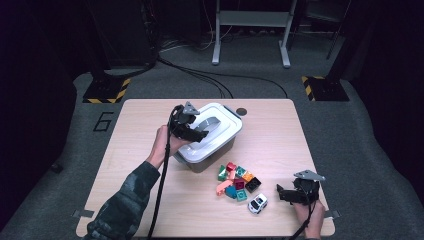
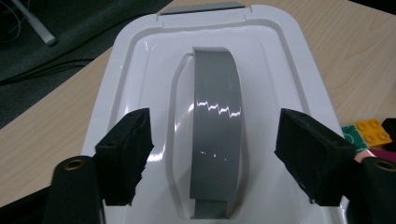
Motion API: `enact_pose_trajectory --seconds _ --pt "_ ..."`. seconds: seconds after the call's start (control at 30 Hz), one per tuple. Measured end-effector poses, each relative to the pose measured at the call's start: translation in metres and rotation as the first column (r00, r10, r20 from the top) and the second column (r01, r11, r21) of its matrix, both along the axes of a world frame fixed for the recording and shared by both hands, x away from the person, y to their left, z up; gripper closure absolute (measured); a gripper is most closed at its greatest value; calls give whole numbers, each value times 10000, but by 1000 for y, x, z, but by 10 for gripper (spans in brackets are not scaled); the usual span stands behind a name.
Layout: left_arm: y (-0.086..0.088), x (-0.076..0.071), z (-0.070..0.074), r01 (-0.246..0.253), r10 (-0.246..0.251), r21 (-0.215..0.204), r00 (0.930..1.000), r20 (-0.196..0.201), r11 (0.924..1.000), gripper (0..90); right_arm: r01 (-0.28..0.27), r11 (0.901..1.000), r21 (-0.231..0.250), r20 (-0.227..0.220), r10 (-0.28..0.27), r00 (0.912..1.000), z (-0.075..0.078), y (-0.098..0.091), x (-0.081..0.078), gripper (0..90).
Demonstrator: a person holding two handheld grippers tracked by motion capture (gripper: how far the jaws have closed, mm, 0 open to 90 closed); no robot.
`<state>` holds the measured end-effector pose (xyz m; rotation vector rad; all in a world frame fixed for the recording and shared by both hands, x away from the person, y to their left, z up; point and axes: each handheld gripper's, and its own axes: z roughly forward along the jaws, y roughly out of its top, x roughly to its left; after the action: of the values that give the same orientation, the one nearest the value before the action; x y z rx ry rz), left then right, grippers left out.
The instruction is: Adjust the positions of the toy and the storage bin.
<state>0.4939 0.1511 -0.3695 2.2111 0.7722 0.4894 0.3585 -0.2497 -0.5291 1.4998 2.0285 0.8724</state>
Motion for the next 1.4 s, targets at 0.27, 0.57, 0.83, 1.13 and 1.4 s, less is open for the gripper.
enact_pose_trajectory --seconds 0.27,0.57,0.83,1.13,1.4 --pt "-8 2 -1 -42 42 11 9997 236 10000 519 -6 10000 13 0 6 10000 0 0 0 32" --pt "-10 2 -4 -223 223 -19 9995 222 9998 663 9 10000 4 27 -9 10000 0 0 0 36" --pt "-7 0 0 -169 172 -101 9993 326 9998 666 9 10000 20 12 -9 10000 0 0 0 39" --pt "11 -6 21 -370 417 -663 9966 705 9971 667 18 10000 27 12 -18 10000 0 0 0 39" --pt "27 -10 38 -544 631 -913 9935 951 9943 667 29 10000 51 30 -29 10000 0 0 0 40"
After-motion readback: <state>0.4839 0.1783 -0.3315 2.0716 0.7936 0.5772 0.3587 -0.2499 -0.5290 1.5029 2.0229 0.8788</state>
